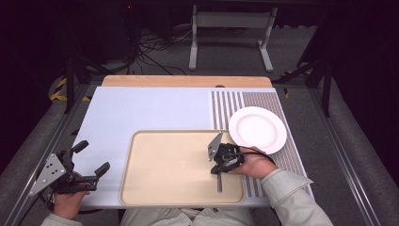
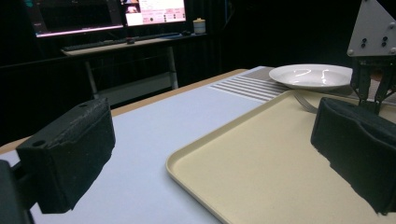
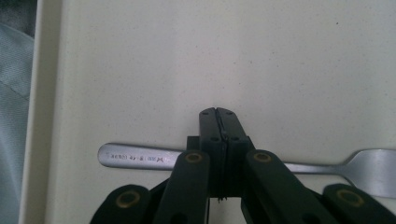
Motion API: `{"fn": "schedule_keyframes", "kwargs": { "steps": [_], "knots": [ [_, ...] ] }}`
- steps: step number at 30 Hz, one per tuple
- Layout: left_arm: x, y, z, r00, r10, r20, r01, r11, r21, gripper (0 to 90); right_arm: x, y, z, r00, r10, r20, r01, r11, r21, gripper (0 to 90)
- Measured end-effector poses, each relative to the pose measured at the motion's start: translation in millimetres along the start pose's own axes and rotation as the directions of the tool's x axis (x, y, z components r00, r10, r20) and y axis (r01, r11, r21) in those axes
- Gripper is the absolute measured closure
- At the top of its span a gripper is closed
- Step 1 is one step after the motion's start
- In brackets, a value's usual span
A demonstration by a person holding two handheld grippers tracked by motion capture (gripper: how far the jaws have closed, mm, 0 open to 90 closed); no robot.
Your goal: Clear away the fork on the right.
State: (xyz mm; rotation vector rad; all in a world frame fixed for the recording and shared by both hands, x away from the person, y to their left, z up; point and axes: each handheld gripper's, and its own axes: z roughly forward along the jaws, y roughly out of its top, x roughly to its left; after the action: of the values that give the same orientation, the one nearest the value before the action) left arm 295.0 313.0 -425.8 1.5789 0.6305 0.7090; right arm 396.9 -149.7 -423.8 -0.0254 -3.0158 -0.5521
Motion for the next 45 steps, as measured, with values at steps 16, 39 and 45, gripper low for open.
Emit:
{"fn": "schedule_keyframes", "kwargs": {
  "steps": [16, 39, 45],
  "knots": [
    [-0.4, -0.2, -0.4, 1.0, -0.001, -0.002, 0.001, 1.0, -0.002, 0.5, 4.9, -2.9, -23.3, 0.9965, 0.001, 0.084, 0.011, 0.99, -0.142, 76.8],
    [1.0, 0.5, 5.6, 1.0, -0.001, 0.007, 0.001, 1.0, 0.003, 0.5, 32.2, -44.1, -91.4, 0.8985, 0.267, 0.349, -0.068, 0.87, -0.488, 13.9],
    [0.9, 0.9, 7.1, 1.0, -0.003, 0.009, 0.003, 1.0, 0.001, 0.5, 39.2, -60.5, -106.0, 0.869, 0.325, 0.373, -0.082, 0.838, -0.539, 7.9]
  ]
}}
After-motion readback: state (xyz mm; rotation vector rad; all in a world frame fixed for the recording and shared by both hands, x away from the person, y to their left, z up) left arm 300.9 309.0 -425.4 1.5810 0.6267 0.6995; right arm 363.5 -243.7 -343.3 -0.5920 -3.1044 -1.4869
